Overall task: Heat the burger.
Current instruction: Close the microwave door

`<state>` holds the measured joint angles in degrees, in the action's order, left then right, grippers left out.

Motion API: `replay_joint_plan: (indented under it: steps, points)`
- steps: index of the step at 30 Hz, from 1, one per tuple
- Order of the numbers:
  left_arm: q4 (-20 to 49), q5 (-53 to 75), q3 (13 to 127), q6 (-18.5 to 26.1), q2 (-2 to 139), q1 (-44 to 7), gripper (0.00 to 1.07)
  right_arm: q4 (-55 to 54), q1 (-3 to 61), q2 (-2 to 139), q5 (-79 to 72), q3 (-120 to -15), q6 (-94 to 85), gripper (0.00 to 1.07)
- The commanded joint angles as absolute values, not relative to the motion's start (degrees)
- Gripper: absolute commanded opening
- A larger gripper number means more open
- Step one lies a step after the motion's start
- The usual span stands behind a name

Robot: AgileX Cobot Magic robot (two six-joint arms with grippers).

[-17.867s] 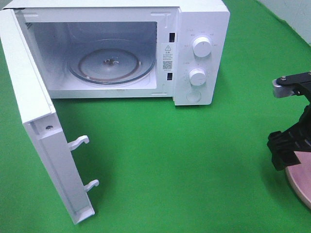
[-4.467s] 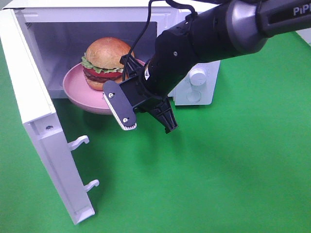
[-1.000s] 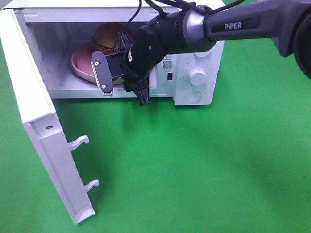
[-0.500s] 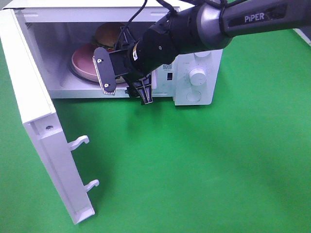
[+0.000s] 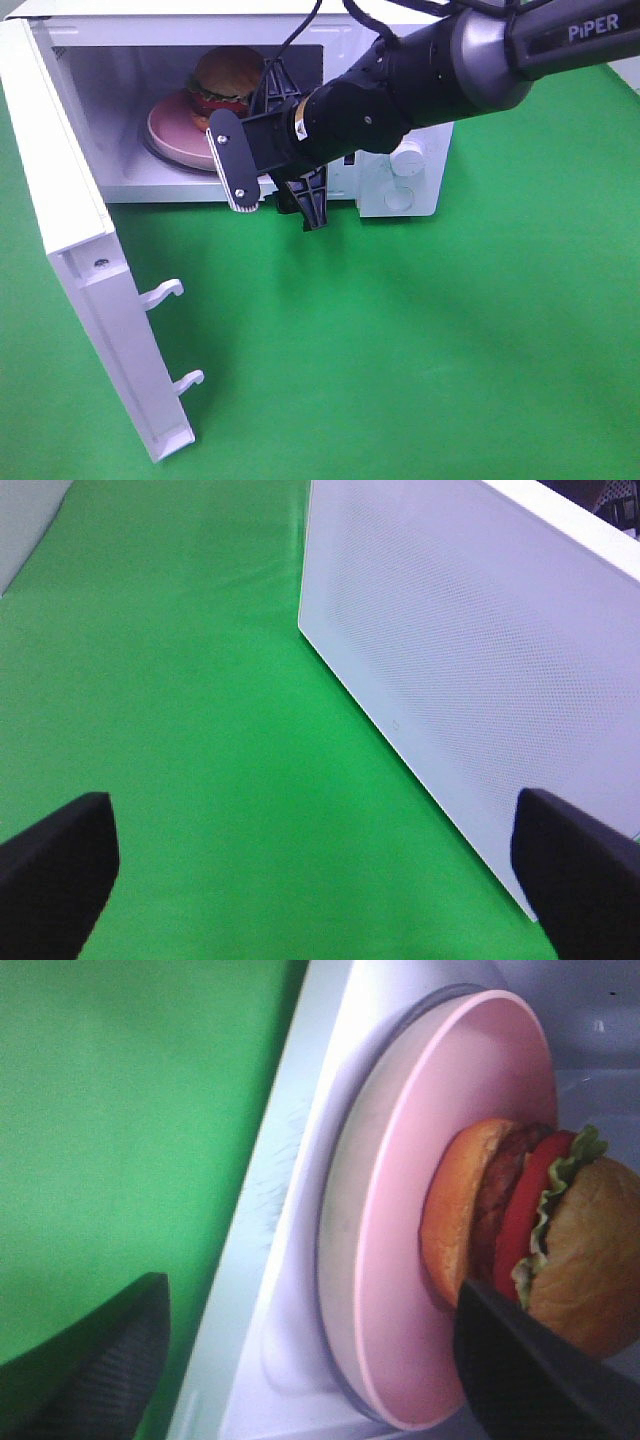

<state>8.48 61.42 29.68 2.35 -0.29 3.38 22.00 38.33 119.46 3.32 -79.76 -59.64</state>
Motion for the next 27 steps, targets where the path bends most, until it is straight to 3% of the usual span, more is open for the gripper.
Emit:
replay_joint_plan:
  steps: [1,27]
  points:
    - [8.48,61.08,29.45,2.35,-1.20,3.21,1.00,22.46,38.22,117.34,1.20,-77.46,-58.96,0.76]
    - [8.42,61.08,29.45,2.35,-1.20,3.21,1.00,22.29,38.16,100.55,-2.35,-56.61,-45.84,0.76]
